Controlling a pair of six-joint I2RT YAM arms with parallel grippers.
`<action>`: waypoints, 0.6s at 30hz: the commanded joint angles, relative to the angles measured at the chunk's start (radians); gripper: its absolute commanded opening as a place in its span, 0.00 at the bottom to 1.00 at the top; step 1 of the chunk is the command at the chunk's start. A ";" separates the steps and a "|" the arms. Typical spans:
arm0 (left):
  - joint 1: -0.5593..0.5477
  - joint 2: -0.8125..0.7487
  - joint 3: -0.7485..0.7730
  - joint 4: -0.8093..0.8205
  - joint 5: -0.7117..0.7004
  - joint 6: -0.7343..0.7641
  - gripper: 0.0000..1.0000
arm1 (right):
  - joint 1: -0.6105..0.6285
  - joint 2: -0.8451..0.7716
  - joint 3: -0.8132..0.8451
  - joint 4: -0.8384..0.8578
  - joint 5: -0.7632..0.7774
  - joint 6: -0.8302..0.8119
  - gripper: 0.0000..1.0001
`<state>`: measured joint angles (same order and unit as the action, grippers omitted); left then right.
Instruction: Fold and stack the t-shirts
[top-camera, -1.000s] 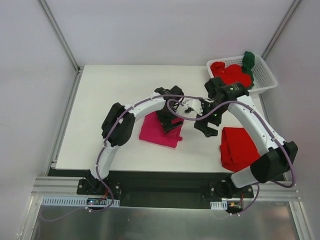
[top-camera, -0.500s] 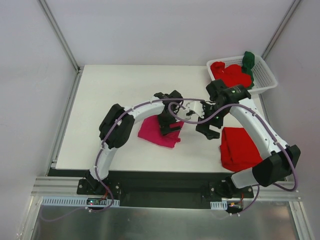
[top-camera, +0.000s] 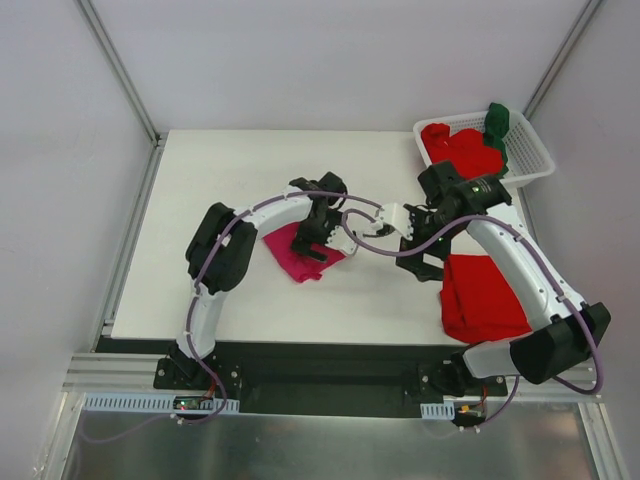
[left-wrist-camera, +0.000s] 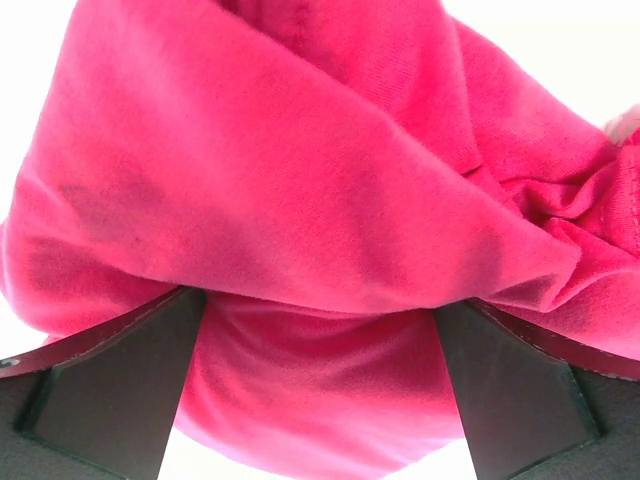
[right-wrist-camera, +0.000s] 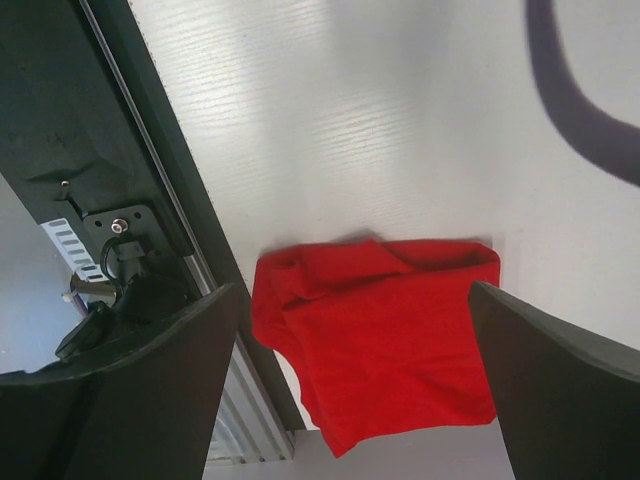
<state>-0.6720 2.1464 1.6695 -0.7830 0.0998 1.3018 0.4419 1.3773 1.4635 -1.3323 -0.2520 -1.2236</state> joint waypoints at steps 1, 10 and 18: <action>-0.014 -0.046 -0.128 -0.009 0.060 0.398 0.99 | -0.008 -0.023 -0.014 -0.174 -0.010 -0.023 1.00; -0.101 -0.258 -0.300 -0.013 0.294 0.717 0.99 | -0.008 0.000 -0.003 -0.154 -0.004 -0.027 1.00; -0.162 -0.252 -0.153 -0.006 0.439 0.631 0.99 | -0.008 0.022 -0.003 -0.153 -0.012 -0.033 1.00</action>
<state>-0.7891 1.9385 1.4166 -0.7849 0.3542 1.9270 0.4328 1.3792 1.4521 -1.3357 -0.2501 -1.2488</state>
